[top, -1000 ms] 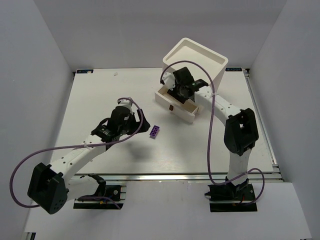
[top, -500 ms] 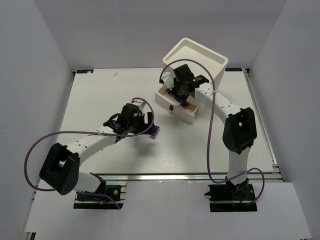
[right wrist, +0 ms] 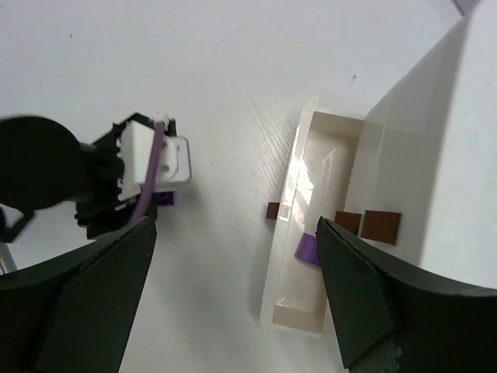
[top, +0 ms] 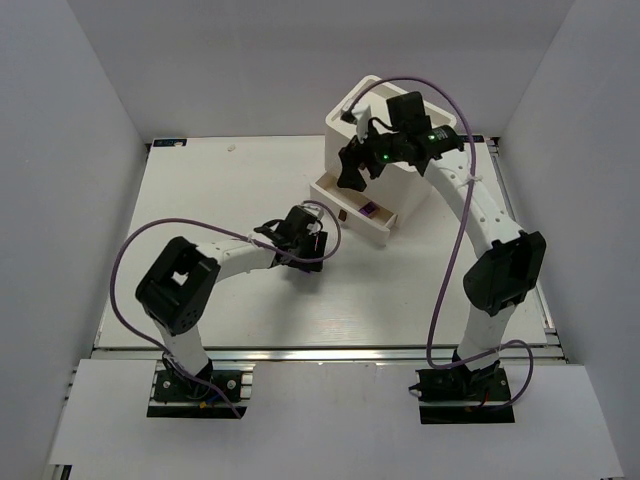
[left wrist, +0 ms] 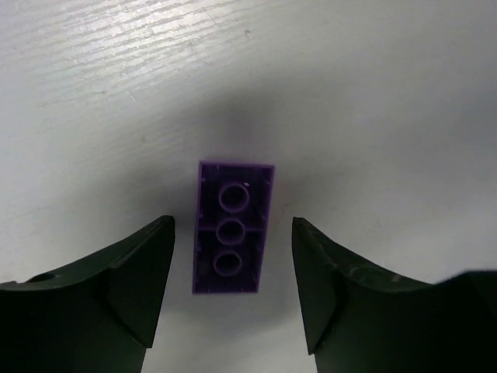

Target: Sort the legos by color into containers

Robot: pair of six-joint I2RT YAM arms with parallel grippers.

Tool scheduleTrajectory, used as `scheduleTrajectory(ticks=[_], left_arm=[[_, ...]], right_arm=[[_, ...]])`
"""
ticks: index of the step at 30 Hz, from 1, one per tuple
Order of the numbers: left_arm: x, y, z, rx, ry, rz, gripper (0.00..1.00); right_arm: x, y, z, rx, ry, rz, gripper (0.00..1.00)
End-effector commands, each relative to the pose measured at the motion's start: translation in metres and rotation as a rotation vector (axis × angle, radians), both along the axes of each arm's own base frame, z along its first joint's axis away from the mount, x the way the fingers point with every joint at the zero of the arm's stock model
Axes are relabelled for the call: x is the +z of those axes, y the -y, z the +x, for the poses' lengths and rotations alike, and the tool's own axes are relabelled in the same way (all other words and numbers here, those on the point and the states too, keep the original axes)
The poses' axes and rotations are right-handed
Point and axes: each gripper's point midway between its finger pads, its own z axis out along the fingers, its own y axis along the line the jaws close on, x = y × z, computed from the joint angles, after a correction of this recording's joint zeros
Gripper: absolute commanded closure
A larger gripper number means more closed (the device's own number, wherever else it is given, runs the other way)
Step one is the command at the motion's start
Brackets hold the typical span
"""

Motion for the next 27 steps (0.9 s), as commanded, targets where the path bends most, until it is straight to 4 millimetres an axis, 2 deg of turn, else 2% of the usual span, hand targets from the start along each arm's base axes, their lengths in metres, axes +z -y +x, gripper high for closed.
scheduleTrajectory(ticks=[1, 3, 5, 6, 7, 8, 10, 11, 12, 13, 15, 16, 17, 18, 19, 20, 21, 24, 25, 27], left_arm=[[0.005, -0.001, 0.017, 0.04, 0.049, 0.074, 0.3], [0.003, 0.003, 0.019, 0.043, 0.05, 0.09, 0.42], [0.007, 0.008, 0.023, 0.046, 0.06, 0.095, 0.66], [0.01, 0.009, 0.025, 0.049, 0.067, 0.091, 0.72], [0.019, 0.011, 0.028, 0.055, 0.087, 0.074, 0.76], [0.026, 0.013, 0.03, 0.056, 0.1, 0.059, 0.84], [0.047, 0.024, 0.036, 0.072, 0.134, -0.018, 0.9], [0.065, 0.029, 0.042, 0.1, 0.157, -0.088, 0.93], [0.08, 0.041, 0.046, 0.093, 0.16, -0.18, 0.95], [0.091, 0.043, 0.053, 0.12, 0.174, -0.233, 0.96], [0.125, 0.06, 0.068, 0.144, 0.212, -0.364, 0.96], [0.134, 0.065, 0.075, 0.155, 0.214, -0.405, 0.96], [0.143, 0.073, 0.079, 0.181, 0.2, -0.461, 0.96], [0.154, 0.079, 0.094, 0.207, 0.21, -0.506, 0.96], [0.16, 0.079, 0.104, 0.237, 0.217, -0.542, 0.96], [0.167, 0.088, 0.105, 0.252, 0.186, -0.613, 0.96], [0.18, 0.094, 0.119, 0.264, 0.222, -0.674, 0.96], [0.194, 0.101, 0.138, 0.335, 0.217, -0.782, 0.97], [0.196, 0.108, 0.147, 0.344, 0.215, -0.803, 0.97], [0.199, 0.106, 0.162, 0.424, 0.23, -0.827, 0.96]], right_arm=[[0.055, 0.002, 0.001, -0.007, 0.076, 0.132, 0.11], [0.052, 0.007, 0.005, -0.03, 0.061, 0.132, 0.11], [0.048, 0.014, 0.007, -0.046, 0.051, 0.126, 0.11], [0.046, 0.017, 0.009, -0.055, 0.049, 0.124, 0.11], [0.046, 0.021, 0.011, -0.064, 0.05, 0.124, 0.11], [0.049, 0.023, 0.011, -0.069, 0.058, 0.128, 0.11], [0.045, 0.028, 0.014, -0.1, 0.056, 0.118, 0.12], [0.05, 0.033, 0.019, -0.124, 0.077, 0.126, 0.13], [0.044, 0.038, 0.021, -0.15, 0.069, 0.121, 0.14], [0.043, 0.042, 0.027, -0.201, 0.067, 0.113, 0.18], [0.044, 0.05, 0.033, -0.237, 0.072, 0.118, 0.28], [0.045, 0.052, 0.035, -0.247, 0.074, 0.117, 0.43], [0.046, 0.053, 0.035, -0.253, 0.075, 0.12, 0.53], [0.047, 0.058, 0.038, -0.268, 0.075, 0.126, 0.6], [0.047, 0.06, 0.04, -0.281, 0.072, 0.128, 0.76], [0.048, 0.062, 0.04, -0.292, 0.065, 0.135, 0.81], [0.05, 0.065, 0.042, -0.302, 0.068, 0.137, 0.84], [0.049, 0.071, 0.042, -0.324, 0.058, 0.146, 0.87], [0.049, 0.073, 0.043, -0.33, 0.056, 0.146, 0.87], [0.052, 0.076, 0.042, -0.335, 0.057, 0.155, 0.85]])
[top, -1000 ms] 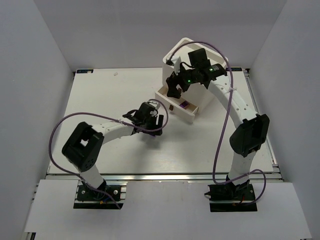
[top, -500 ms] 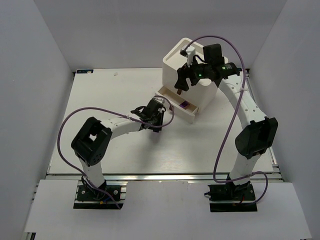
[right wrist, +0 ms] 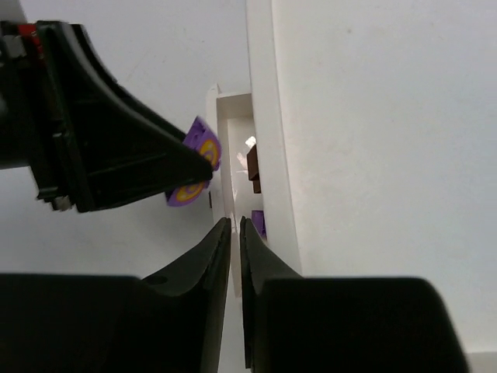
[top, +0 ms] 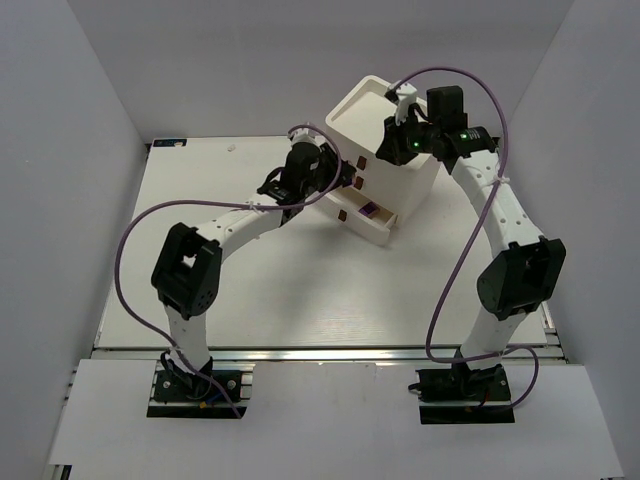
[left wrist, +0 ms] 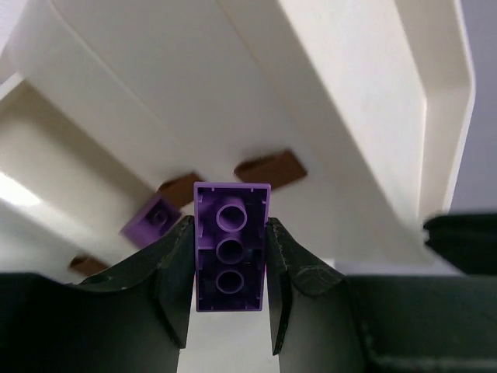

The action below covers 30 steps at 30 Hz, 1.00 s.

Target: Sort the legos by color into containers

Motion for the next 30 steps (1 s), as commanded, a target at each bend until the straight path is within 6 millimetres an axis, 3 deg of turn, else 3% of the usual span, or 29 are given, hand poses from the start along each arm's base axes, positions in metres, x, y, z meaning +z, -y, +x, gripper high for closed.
scheduleTrajectory(ticks=[1, 5, 14, 17, 18, 22, 25, 30], left_arm=[[0.019, 0.013, 0.026, 0.082, -0.011, -0.15, 0.95], [0.011, 0.012, 0.039, 0.169, -0.067, -0.197, 0.95], [-0.013, 0.01, 0.042, 0.23, -0.148, -0.231, 0.9], [-0.026, 0.012, 0.043, 0.236, -0.18, -0.226, 0.79], [-0.028, 0.012, 0.042, 0.234, -0.184, -0.228, 0.68], [-0.035, 0.013, 0.04, 0.227, -0.201, -0.228, 0.45], [-0.037, 0.013, 0.038, 0.226, -0.211, -0.219, 0.35], [-0.042, 0.01, 0.032, 0.219, -0.224, -0.212, 0.31]], right_arm=[[0.037, 0.008, -0.002, -0.029, 0.089, 0.05, 0.84], [0.047, 0.014, -0.005, -0.046, 0.129, 0.067, 0.81], [0.041, 0.02, -0.012, -0.054, 0.127, 0.07, 0.75], [0.038, 0.022, -0.011, -0.054, 0.117, 0.071, 0.7], [0.039, 0.022, -0.012, -0.048, 0.115, 0.073, 0.68], [0.036, 0.019, -0.018, -0.008, 0.112, 0.065, 0.64], [0.034, 0.014, -0.028, 0.059, 0.111, 0.06, 0.63], [0.033, 0.008, -0.037, 0.138, 0.124, 0.06, 0.63]])
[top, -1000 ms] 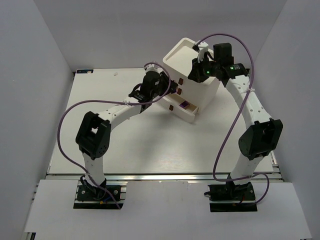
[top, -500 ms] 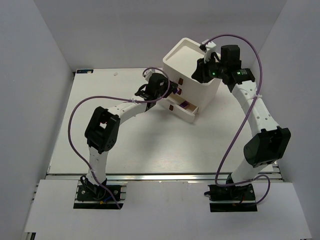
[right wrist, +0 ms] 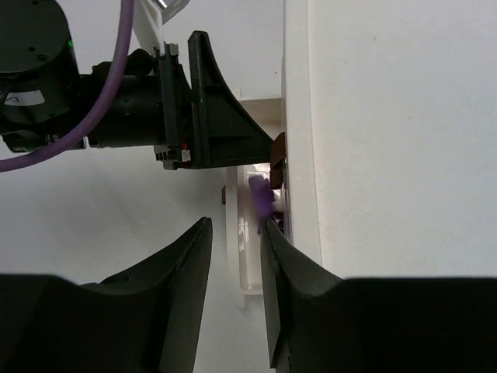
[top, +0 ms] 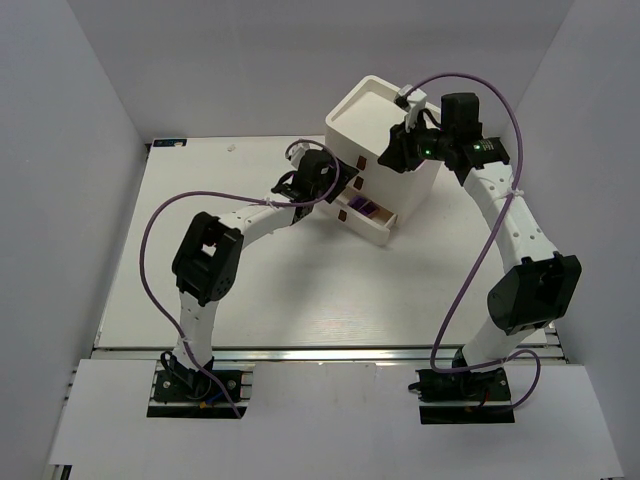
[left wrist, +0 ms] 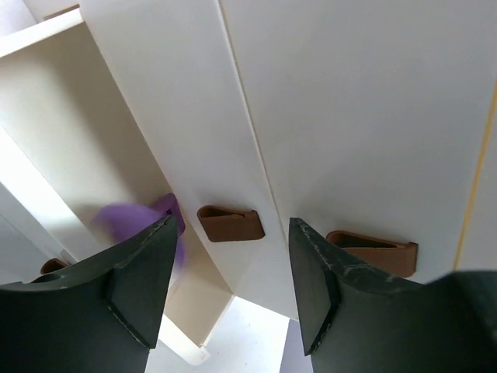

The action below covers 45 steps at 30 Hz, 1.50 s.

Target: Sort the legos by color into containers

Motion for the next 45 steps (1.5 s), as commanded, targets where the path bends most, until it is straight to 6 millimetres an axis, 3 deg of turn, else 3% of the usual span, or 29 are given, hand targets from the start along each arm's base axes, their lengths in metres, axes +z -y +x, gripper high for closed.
scheduleTrajectory(ticks=[1, 7, 8, 10, 11, 12, 13, 14, 15, 17, 18, 19, 21, 22, 23, 24, 26, 27, 28, 29, 31, 32, 33, 35, 40, 45], left_arm=[[0.008, -0.001, -0.007, -0.009, 0.007, -0.012, 0.31], [0.016, -0.01, -0.006, 0.008, 0.024, -0.007, 0.32], [0.023, -0.013, -0.008, 0.012, 0.034, -0.006, 0.33], [0.034, -0.032, -0.001, 0.051, 0.078, 0.02, 0.48], [0.047, -0.04, -0.007, 0.055, 0.106, 0.03, 0.57], [0.054, -0.056, -0.004, 0.092, 0.128, 0.054, 0.79], [0.059, -0.072, -0.004, 0.105, 0.145, 0.098, 0.87], [0.054, -0.083, -0.009, 0.107, 0.142, 0.133, 0.93], [0.076, -0.095, -0.017, 0.112, 0.182, 0.137, 0.98], [0.08, -0.12, -0.027, 0.109, 0.206, 0.209, 0.98], [0.078, -0.132, -0.048, 0.097, 0.193, 0.241, 0.96], [0.078, -0.145, -0.054, 0.096, 0.2, 0.28, 0.82], [0.066, -0.17, -0.084, 0.098, 0.158, 0.326, 0.6], [0.057, -0.178, -0.096, 0.092, 0.139, 0.363, 0.44], [0.054, -0.189, -0.104, 0.105, 0.131, 0.378, 0.38], [0.048, -0.196, -0.114, 0.111, 0.115, 0.391, 0.33], [0.037, -0.212, -0.141, 0.133, 0.092, 0.392, 0.28], [0.033, -0.217, -0.149, 0.14, 0.084, 0.389, 0.28], [0.015, -0.224, -0.162, 0.146, 0.044, 0.395, 0.27], [0.024, -0.229, -0.171, 0.163, 0.069, 0.369, 0.25], [0.011, -0.237, -0.185, 0.177, 0.049, 0.359, 0.23], [0.019, -0.242, -0.191, 0.197, 0.072, 0.341, 0.21], [0.019, -0.244, -0.194, 0.204, 0.077, 0.339, 0.19], [0.023, -0.251, -0.199, 0.224, 0.095, 0.342, 0.17], [0.023, -0.254, -0.201, 0.229, 0.09, 0.357, 0.15], [0.021, -0.253, -0.198, 0.224, 0.089, 0.367, 0.14]], right_arm=[[0.018, -0.004, -0.016, 0.087, 0.063, 0.011, 0.63], [0.01, -0.012, -0.037, 0.263, 0.104, -0.034, 0.65], [0.004, -0.014, -0.045, 0.308, 0.089, -0.036, 0.71], [-0.014, -0.015, -0.051, 0.4, 0.133, -0.094, 0.81], [-0.025, -0.015, -0.055, 0.435, 0.131, -0.118, 0.89], [-0.05, -0.012, -0.063, 0.46, 0.073, -0.153, 1.0], [-0.062, -0.015, -0.069, 0.497, 0.064, -0.18, 1.0], [-0.076, -0.013, -0.07, 0.55, 0.103, -0.243, 1.0], [-0.095, -0.01, -0.077, 0.574, 0.073, -0.274, 1.0], [-0.112, -0.017, -0.079, 0.611, 0.101, -0.339, 1.0], [-0.117, -0.019, -0.074, 0.608, 0.127, -0.356, 1.0], [-0.128, -0.03, -0.081, 0.638, 0.128, -0.377, 1.0], [-0.148, -0.036, -0.075, 0.619, 0.101, -0.444, 1.0], [-0.152, -0.041, -0.067, 0.602, 0.113, -0.471, 1.0], [-0.16, -0.052, -0.069, 0.611, 0.108, -0.496, 1.0], [-0.178, -0.049, -0.058, 0.559, 0.066, -0.56, 1.0], [-0.189, -0.053, -0.043, 0.501, 0.08, -0.648, 1.0], [-0.206, -0.053, -0.039, 0.495, 0.053, -0.685, 1.0], [-0.211, -0.052, -0.034, 0.458, 0.049, -0.715, 1.0], [-0.216, -0.046, -0.015, 0.37, 0.097, -0.788, 1.0], [-0.228, -0.043, 0.0, 0.278, 0.136, -0.884, 1.0], [-0.224, -0.035, 0.018, 0.181, 0.19, -0.948, 1.0], [-0.232, -0.032, 0.024, 0.15, 0.192, -0.979, 1.0], [-0.229, -0.025, 0.042, 0.052, 0.246, -1.031, 1.0], [-0.223, -0.02, 0.057, -0.025, 0.299, -1.086, 1.0], [-0.232, -0.014, 0.067, -0.066, 0.3, -1.137, 1.0]])
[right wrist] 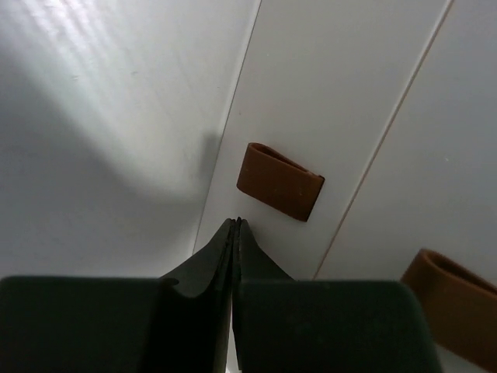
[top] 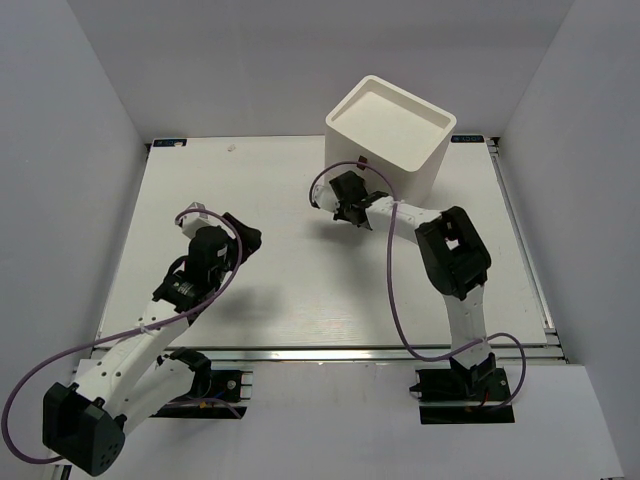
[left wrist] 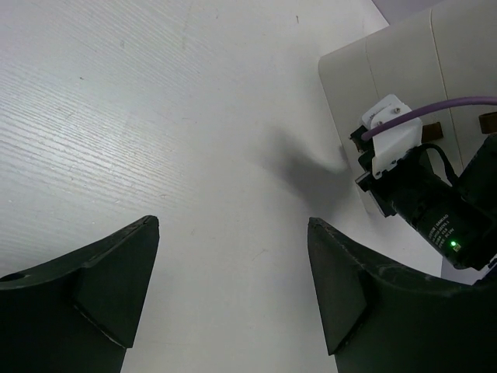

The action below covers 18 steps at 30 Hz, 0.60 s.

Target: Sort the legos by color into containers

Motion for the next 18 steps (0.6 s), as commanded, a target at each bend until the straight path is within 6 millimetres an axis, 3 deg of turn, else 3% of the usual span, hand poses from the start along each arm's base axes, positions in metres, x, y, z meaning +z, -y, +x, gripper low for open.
scheduleTrajectory(ticks=[1, 4, 8, 9, 10, 11, 12, 13, 14, 16, 18], left_arm=[[0.006, -0.001, 0.002, 0.009, 0.013, 0.008, 0.13], [0.007, 0.0, 0.002, 0.0, 0.015, 0.011, 0.12], [0.011, 0.002, 0.003, -0.017, 0.035, 0.014, 0.11], [0.017, 0.004, 0.005, -0.034, 0.061, 0.017, 0.1], [0.018, 0.008, 0.004, -0.06, 0.074, 0.013, 0.1], [0.021, 0.01, 0.004, -0.081, 0.09, 0.017, 0.08], [0.027, 0.013, 0.006, -0.101, 0.125, 0.022, 0.06], [0.028, 0.015, 0.006, -0.115, 0.136, 0.024, 0.03], [0.031, 0.019, 0.005, -0.141, 0.152, 0.018, 0.02], [0.038, 0.024, 0.007, -0.184, 0.187, 0.032, 0.02], [0.041, 0.033, 0.007, -0.24, 0.198, 0.039, 0.02]], right_arm=[[0.018, 0.01, 0.031, -0.084, 0.136, -0.04, 1.0], [0.013, 0.012, 0.03, -0.09, 0.1, -0.032, 1.0], [0.026, 0.004, 0.02, -0.043, 0.057, 0.008, 1.0], [0.032, -0.004, 0.01, -0.034, 0.001, 0.058, 1.0], [0.046, -0.034, -0.01, 0.078, -0.113, 0.19, 1.0], [0.065, -0.044, -0.034, 0.126, -0.233, 0.254, 1.0], [0.08, -0.053, -0.047, 0.163, -0.296, 0.337, 0.89], [0.093, -0.073, -0.069, 0.207, -0.386, 0.465, 0.6], [0.116, -0.076, -0.078, 0.212, -0.384, 0.538, 0.44], [0.139, -0.085, -0.096, 0.199, -0.431, 0.672, 0.11], [0.149, -0.09, -0.102, 0.168, -0.445, 0.747, 0.11]])
